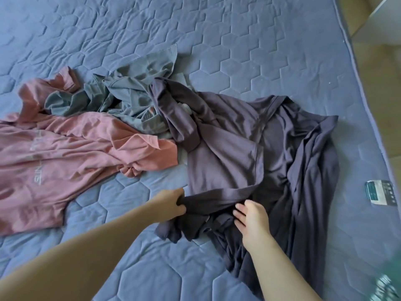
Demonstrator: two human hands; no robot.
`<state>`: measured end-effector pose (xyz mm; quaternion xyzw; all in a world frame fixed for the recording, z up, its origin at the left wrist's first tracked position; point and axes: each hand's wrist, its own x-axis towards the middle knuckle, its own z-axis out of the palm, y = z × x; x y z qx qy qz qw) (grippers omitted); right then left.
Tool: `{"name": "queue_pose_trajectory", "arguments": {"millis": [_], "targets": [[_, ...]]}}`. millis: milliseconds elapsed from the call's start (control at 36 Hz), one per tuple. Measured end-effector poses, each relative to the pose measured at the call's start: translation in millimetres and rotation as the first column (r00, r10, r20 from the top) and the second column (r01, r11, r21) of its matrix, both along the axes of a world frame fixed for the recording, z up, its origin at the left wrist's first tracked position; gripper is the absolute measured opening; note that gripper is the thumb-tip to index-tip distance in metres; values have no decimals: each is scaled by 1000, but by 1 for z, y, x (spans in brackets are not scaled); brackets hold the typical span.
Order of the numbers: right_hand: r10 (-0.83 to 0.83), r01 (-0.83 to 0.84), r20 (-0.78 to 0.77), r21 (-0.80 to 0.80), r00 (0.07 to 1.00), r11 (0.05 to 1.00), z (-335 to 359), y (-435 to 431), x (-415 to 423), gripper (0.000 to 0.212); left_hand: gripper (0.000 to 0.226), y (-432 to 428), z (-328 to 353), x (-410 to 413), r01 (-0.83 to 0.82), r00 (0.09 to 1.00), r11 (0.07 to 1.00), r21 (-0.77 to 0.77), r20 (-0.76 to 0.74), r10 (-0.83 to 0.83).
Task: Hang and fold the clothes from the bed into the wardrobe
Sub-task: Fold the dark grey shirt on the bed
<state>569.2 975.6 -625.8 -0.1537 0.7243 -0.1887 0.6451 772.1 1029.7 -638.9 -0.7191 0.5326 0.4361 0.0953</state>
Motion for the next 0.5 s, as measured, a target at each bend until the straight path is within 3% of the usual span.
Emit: {"name": "queue_pose_trajectory", "arguments": {"millis": [83, 167, 222, 278, 306, 361, 417, 500], "targets": [[193, -206, -187, -49, 963, 977, -6, 26, -4, 25, 31, 3, 4, 3, -179, 983, 979, -101, 12, 181], [399, -411, -137, -75, 907, 908, -9, 49, -3, 32, 26, 7, 7, 8, -267, 964, 960, -82, -36, 265], [431, -437, -76, -138, 899, 889, -15, 59, -1, 51, 18, 11, 8, 10, -345, 933, 938, -20, -118, 341], [450, -462, -108, -177, 887, 869, -19, 62, 2, 55, 21, 17, 10, 9, -423, 866, 901, 97, -249, 434], [460, -479, -136, -192, 877, 857, -21, 63, 3, 47, 27, 22, 10, 8, -409, 854, 901, 142, -289, 433], [466, -502, -194, -239, 863, 831, -21, 63, 3, 27, 43, 31, 10, 5, -260, 914, 952, 159, -278, 296], [456, -512, -241, -286, 857, 810, -19, 63, 3, 24, 50, 39, 9, 0, -120, 966, 984, 133, -212, 146], [459, -530, -277, -310, 844, 789, -17, 60, 0, 24, 49, 43, 3, -10, -26, 991, 984, 178, -128, 49]]}}
